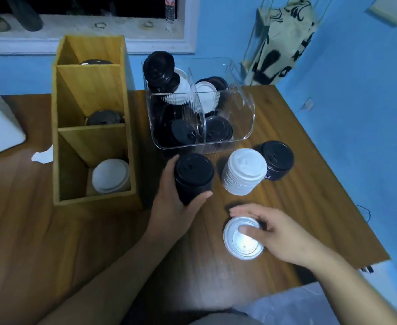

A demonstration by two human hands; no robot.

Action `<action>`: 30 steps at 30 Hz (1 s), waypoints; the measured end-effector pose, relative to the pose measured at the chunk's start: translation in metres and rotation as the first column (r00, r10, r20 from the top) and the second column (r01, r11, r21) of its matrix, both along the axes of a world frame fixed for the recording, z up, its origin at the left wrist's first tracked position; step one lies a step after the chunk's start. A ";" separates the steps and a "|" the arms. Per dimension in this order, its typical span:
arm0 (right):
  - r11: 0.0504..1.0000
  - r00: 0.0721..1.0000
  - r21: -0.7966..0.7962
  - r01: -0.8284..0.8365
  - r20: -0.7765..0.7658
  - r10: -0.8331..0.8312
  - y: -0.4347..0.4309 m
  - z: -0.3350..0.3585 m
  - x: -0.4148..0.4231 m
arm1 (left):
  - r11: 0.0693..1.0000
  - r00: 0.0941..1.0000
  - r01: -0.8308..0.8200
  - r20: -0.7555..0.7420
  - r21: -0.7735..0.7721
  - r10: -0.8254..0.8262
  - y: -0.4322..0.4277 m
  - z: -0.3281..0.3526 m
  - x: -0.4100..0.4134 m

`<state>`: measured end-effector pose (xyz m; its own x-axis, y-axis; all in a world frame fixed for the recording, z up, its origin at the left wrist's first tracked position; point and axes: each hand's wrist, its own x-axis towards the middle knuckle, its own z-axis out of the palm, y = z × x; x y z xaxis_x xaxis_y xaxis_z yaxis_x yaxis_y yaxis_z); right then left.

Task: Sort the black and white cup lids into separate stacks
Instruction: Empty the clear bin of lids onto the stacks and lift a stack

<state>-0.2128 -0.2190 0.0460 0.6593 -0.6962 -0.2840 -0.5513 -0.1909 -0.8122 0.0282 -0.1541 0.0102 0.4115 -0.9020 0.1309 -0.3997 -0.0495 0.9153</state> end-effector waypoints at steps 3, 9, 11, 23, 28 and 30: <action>0.993 0.999 -0.121 0.001 -0.040 -0.006 0.004 -0.006 -0.001 | 1.000 1.000 -0.008 0.021 -0.015 0.009 0.000 0.000 0.000; 0.844 0.937 -0.509 0.170 -0.182 -0.298 0.036 -0.003 0.002 | 0.999 0.999 -0.022 0.049 -0.034 0.024 -0.002 -0.003 0.000; 0.830 0.904 -0.554 0.074 -0.314 -0.290 0.048 -0.005 0.014 | 0.998 0.998 -0.019 0.066 -0.052 0.022 -0.002 -0.003 0.000; 0.840 0.972 -0.539 0.062 -0.159 -0.173 0.058 -0.017 -0.010 | 0.997 0.998 -0.016 0.055 -0.077 0.020 -0.002 -0.003 0.000; 0.776 0.958 -0.620 0.115 -0.139 -0.253 0.056 -0.030 0.005 | 0.997 0.998 -0.010 0.059 -0.078 0.015 -0.002 -0.002 0.000; 0.820 0.979 -0.563 0.103 -0.088 -0.184 0.055 -0.034 0.003 | 0.997 0.998 -0.013 0.058 -0.074 0.017 -0.002 -0.002 0.000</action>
<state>-0.2094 -0.1645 0.0123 0.5237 -0.8459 0.1005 -0.7024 -0.4956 -0.5109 0.0280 -0.1559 0.0082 0.4146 -0.8829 0.2204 -0.4522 0.0103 0.8919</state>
